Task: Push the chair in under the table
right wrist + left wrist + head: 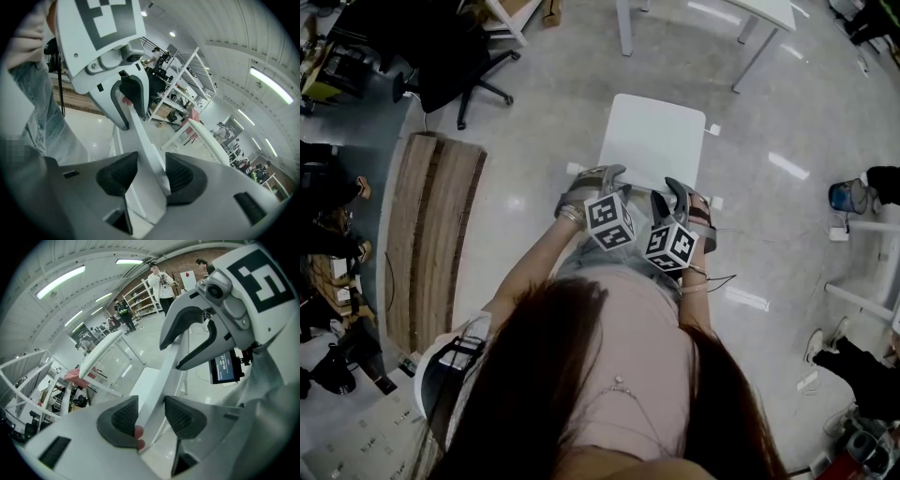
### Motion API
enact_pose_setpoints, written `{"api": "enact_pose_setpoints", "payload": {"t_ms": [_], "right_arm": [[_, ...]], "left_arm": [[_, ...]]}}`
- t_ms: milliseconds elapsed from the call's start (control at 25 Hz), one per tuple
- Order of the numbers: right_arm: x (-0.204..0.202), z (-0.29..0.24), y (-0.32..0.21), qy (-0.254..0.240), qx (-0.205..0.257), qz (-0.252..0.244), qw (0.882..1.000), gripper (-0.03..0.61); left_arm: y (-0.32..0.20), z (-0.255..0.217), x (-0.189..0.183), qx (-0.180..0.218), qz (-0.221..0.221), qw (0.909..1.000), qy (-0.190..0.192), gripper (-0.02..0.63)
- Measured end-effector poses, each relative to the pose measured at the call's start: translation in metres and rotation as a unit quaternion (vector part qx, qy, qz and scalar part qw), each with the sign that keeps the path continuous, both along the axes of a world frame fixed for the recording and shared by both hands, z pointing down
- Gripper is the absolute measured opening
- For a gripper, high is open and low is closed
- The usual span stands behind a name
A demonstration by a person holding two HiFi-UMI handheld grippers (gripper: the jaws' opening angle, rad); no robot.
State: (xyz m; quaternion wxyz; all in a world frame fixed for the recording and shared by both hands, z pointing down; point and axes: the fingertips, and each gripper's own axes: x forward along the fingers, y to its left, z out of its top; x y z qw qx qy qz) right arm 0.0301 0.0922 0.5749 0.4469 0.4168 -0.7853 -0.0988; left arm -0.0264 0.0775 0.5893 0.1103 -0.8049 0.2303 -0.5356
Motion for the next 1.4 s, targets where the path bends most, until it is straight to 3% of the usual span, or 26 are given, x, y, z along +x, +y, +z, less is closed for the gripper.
{"api": "enact_pose_setpoints", "payload": {"t_ms": [280, 800, 1400], "right_arm": [[0.002, 0.005, -0.039, 0.001, -0.004, -0.001, 1.0, 0.187], [0.009, 0.003, -0.047, 0.001, -0.009, 0.005, 1.0, 0.193], [0.021, 0.004, -0.062, 0.001, -0.013, 0.008, 1.0, 0.196]], "left_arm": [[-0.038, 0.005, 0.003, -0.001, -0.003, 1.0, 0.004, 0.178], [-0.047, 0.002, 0.008, -0.005, -0.039, 0.9992, 0.01, 0.189], [-0.06, 0.001, 0.02, 0.004, -0.022, 0.9996, 0.017, 0.189]]}}
